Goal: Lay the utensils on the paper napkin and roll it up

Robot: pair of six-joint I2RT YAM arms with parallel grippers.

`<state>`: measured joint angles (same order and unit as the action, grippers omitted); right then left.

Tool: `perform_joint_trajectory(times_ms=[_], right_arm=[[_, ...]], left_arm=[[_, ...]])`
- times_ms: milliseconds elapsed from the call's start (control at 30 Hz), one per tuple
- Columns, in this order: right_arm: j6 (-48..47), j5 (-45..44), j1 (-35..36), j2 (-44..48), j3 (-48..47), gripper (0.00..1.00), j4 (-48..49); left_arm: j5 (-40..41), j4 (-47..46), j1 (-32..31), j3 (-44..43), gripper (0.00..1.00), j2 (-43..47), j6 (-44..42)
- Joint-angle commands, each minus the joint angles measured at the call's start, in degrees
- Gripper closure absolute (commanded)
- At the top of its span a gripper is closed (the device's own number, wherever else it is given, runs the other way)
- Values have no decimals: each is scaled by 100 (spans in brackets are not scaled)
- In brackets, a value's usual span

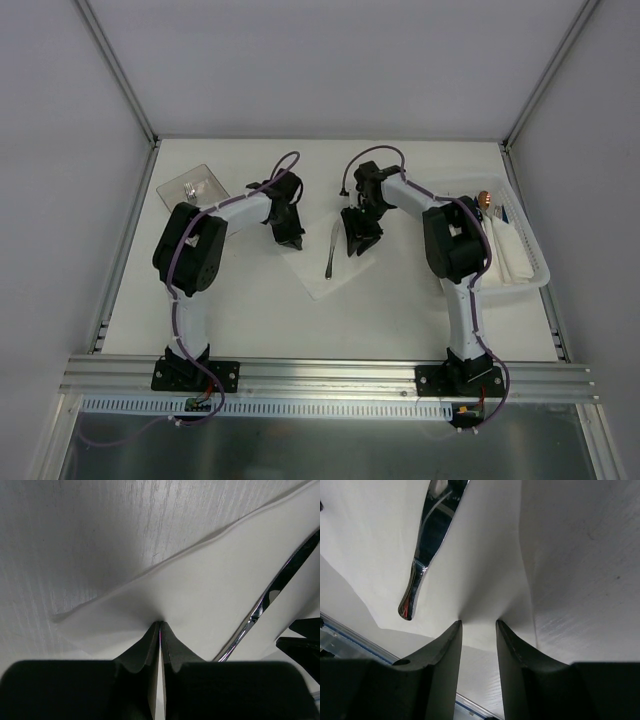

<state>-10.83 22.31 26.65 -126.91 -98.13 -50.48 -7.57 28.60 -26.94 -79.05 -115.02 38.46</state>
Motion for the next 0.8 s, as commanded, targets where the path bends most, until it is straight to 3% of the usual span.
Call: perform_joint_trajectory(times_ms=[0,233,400,767], right_arm=[[-191,-165,-90,-114,-163,63,-6],[-463,290,-108,78,-119,58,-85],[-525,1231,-82,755,48,48,292],[-165,1646,-160,1546,-514,47,302]], left_arm=[[28,313,-48,442,96,23,153],[142,304,-57,390,92,120,118],[431,304,-48,162,78,349,-40],[651,339,-13,-725,67,1192,-471]])
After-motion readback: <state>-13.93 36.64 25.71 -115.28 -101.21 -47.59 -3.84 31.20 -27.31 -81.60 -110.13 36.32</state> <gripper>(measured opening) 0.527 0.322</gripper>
